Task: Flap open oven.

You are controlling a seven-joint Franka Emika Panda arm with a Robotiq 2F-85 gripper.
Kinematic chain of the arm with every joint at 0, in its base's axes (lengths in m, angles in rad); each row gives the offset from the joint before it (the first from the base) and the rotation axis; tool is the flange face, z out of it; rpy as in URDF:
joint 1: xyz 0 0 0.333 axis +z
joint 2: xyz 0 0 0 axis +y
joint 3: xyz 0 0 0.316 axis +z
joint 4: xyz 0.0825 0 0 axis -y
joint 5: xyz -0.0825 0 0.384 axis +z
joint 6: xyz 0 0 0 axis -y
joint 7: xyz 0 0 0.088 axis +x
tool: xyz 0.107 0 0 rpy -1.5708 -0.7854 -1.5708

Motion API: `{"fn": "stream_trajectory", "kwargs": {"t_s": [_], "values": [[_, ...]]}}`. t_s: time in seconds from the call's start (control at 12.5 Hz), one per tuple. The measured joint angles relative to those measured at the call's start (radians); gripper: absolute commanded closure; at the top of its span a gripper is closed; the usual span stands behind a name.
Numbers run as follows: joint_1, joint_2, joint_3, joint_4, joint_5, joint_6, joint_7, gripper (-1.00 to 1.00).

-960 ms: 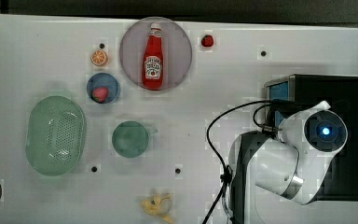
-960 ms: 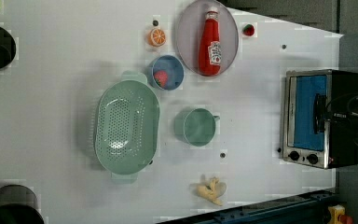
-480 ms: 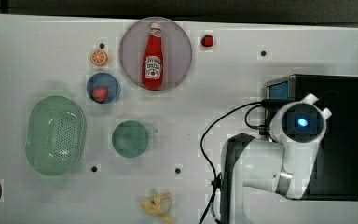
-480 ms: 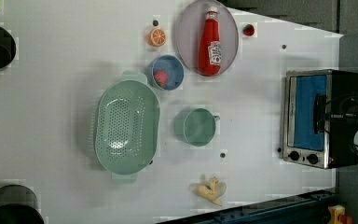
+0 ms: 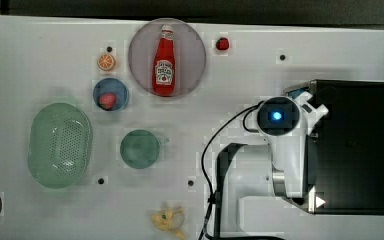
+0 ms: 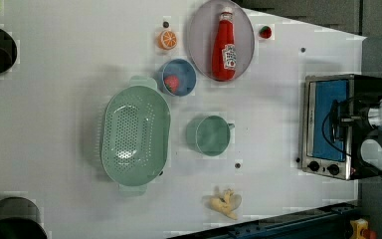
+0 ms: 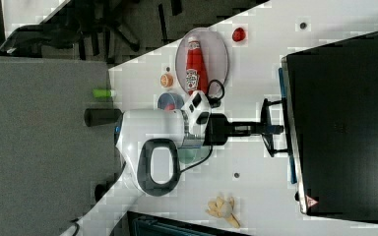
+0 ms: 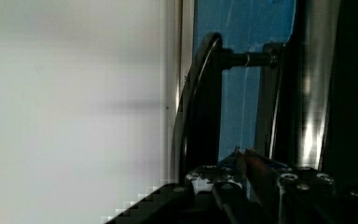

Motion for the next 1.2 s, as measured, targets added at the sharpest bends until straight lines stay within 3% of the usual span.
{"fn": "stream_trajectory", "kwargs": {"t_s": [0.64, 1.2], "values": [[0.076, 0.085, 0.106, 0.008, -0.236, -0.108, 0.312, 0.65], [0.187, 0.299, 0.16, 0.021, -0.287, -0.106, 0.529, 0.65]]}}
